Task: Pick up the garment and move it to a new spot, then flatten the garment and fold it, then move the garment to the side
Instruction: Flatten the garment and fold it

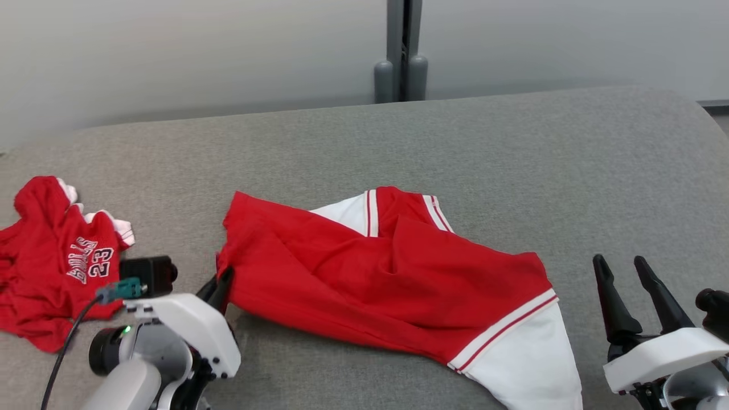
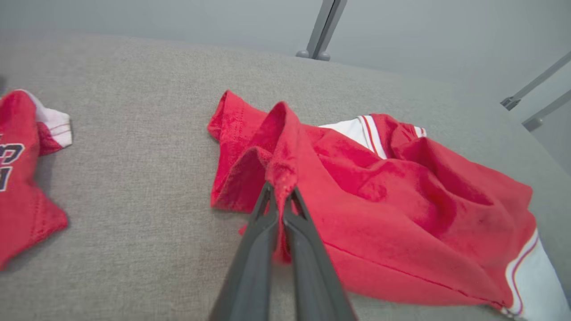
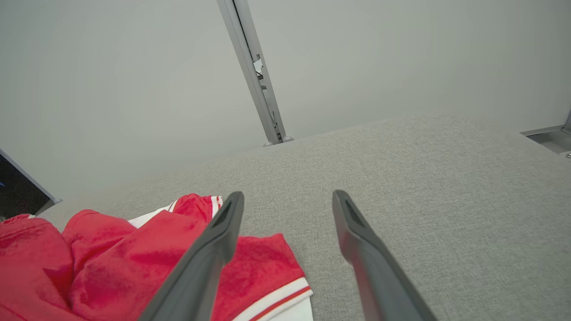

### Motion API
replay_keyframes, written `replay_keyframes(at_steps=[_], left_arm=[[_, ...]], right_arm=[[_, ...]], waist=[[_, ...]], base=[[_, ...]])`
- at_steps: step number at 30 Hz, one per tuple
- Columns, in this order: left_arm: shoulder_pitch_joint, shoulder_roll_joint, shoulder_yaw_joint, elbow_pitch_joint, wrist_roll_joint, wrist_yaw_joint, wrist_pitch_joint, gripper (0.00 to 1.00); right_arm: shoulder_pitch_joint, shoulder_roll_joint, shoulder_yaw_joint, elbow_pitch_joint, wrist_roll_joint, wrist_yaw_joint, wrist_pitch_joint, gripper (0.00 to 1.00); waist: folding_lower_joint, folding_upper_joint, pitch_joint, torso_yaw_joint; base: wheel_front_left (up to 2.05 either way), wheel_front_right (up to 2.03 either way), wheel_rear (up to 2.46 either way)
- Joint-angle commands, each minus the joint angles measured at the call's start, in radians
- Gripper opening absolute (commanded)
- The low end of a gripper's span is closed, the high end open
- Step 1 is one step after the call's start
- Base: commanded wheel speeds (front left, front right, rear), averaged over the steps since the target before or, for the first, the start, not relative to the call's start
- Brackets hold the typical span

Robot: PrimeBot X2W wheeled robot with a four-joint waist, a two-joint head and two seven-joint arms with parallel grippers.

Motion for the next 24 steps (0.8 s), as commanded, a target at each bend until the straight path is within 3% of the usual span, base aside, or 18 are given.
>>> replay_keyframes(at_steps=[1, 6, 11, 20, 22, 23, 24], left_arm=[[0.041, 0.019, 0.011, -0.043, -0.005, 0.024, 0.006, 0.0], [0.195, 0.067, 0.039, -0.222, -0.033, 0.111, 0.027, 0.0], [0.294, 0.101, 0.035, -0.261, -0.032, 0.156, 0.037, 0.0], [0.355, 0.078, 0.045, -0.165, -0.055, 0.137, -0.021, 0.02], [0.355, 0.076, 0.047, -0.127, -0.055, 0.124, -0.035, 0.14], [0.353, 0.072, 0.045, -0.113, -0.055, 0.117, -0.042, 0.31], [0.349, 0.064, 0.046, -0.099, -0.058, 0.11, -0.051, 0.93]], right_arm=[[0.009, -0.009, -0.01, -0.008, -0.007, 0.0, 0.006, 1.0], [0.025, -0.012, -0.048, -0.023, -0.014, 0.0, 0.023, 1.0], [0.024, -0.007, -0.064, -0.035, -0.021, 0.0, 0.037, 1.0], [0.031, 0.003, -0.091, -0.045, -0.032, 0.0, 0.055, 1.0], [0.031, 0.005, -0.093, -0.047, -0.034, 0.0, 0.06, 1.0], [0.032, 0.006, -0.094, -0.048, -0.036, 0.0, 0.064, 1.0], [0.032, 0.007, -0.093, -0.049, -0.037, 0.0, 0.066, 1.0]], waist=[[0.0, 0.0, -0.02, 0.037], [0.0, 0.0, -0.021, 0.069], [0.0, 0.0, -0.017, 0.07], [0.0, 0.0, -0.013, 0.062], [0.0, 0.0, -0.014, 0.063], [0.0, 0.0, -0.015, 0.064], [0.0, 0.0, -0.016, 0.065]], base=[[0.0, 0.0, 0.0], [0.0, 0.0, 0.0], [0.0, 0.0, 0.0], [0.0, 0.0, 0.0], [0.0, 0.0, 0.0], [0.0, 0.0, 0.0], [0.0, 0.0, 0.0]])
